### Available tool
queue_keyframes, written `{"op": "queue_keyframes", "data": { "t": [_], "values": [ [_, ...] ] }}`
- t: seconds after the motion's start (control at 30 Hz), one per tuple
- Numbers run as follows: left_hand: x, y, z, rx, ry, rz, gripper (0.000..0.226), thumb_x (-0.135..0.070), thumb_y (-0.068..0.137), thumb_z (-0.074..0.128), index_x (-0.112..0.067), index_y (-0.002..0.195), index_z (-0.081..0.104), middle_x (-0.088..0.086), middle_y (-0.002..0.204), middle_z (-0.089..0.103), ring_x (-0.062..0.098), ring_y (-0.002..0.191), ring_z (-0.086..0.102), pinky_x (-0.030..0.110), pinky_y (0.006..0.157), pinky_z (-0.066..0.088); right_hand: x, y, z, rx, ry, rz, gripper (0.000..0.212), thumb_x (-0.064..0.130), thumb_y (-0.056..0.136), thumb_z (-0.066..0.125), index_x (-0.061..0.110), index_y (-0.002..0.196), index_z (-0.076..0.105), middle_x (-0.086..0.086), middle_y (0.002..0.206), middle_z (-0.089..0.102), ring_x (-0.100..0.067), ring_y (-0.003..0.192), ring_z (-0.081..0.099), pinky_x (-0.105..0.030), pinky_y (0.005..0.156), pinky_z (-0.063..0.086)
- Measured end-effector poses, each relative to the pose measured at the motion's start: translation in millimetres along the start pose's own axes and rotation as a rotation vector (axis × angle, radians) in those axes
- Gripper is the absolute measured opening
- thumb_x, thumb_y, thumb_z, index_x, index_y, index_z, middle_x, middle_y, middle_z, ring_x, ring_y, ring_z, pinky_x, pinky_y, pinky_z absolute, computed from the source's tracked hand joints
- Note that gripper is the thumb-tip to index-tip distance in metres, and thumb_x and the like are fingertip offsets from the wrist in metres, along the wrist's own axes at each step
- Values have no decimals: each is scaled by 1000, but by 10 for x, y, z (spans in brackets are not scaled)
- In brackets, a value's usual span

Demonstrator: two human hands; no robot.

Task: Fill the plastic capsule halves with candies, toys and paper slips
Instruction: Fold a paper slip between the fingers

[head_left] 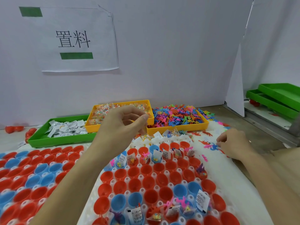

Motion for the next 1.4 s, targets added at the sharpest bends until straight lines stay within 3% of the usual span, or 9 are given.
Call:
{"op": "queue_keyframes", "data": {
  "t": [0.23,0.33,0.53,0.67,0.8,0.93,1.1,1.2,1.4],
  "values": [
    [15,-2,1,-1,7,-1,7,-25,90,67,-23,85,71,-3,74,74,11,64,70,18,58,53,-30,6,12,-34,12,39,9,9,88,74,16,87,80,-3,91,72,-12,73,59,-23,57,48],
    [10,-6,7,2,18,2,7,-24,91,67,-23,85,71,-1,75,74,13,65,70,25,60,57,-8,-7,-5,-3,0,32,18,12,92,69,24,78,70,1,90,66,-11,68,57,-18,48,39],
    [-9,-13,-4,-5,17,-3,8,-23,92,66,-22,85,71,-1,74,74,13,64,70,20,58,55,209,-131,-287,-73,187,-109,7,16,98,56,18,93,60,-5,92,69,-18,77,63,-26,56,39],
    [-29,-16,-17,-7,14,-5,10,-20,93,65,-20,86,72,-1,74,74,12,63,70,15,56,51,538,-372,-343,276,413,-339,9,16,96,65,18,87,68,1,73,75,-12,64,72,-24,56,49],
    [-49,-18,-29,-9,17,-3,16,-13,94,62,-21,86,72,-2,74,74,10,62,70,14,55,50,679,-585,-330,585,390,-454,12,18,92,70,28,87,74,-3,88,76,-18,76,73,-26,60,52],
    [-62,-23,-52,-14,25,-7,22,-9,94,59,-23,84,72,-4,77,74,8,62,70,15,54,51,744,-712,-336,746,405,-490,22,14,83,75,34,90,71,-5,92,75,-20,81,74,-21,59,49],
    [-73,-30,-59,-13,14,-5,22,-8,94,58,-22,84,72,-3,77,74,10,63,70,14,54,50,778,-722,-307,759,333,-507,13,18,75,82,25,77,72,-7,82,76,-22,80,75,-29,74,56],
    [-73,-30,-69,-15,7,-8,22,-8,94,58,-22,83,72,-2,77,74,11,63,70,16,54,50,819,-775,-316,767,282,-531,12,16,79,83,24,77,74,-2,80,76,-16,76,73,-22,71,55],
    [-75,-31,-89,-25,18,-13,23,-10,93,59,-26,82,72,-3,78,75,11,65,71,19,55,52,880,-833,-300,772,234,-538,13,27,77,85,28,80,73,4,84,76,-15,78,73,-24,74,58]
  ]
}}
Point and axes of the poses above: each hand's wrist, its own y-axis towards the middle knuckle, its own z-axis out of the palm, x = y × z, the point moved 6 cm from there along y, towards the middle knuckle
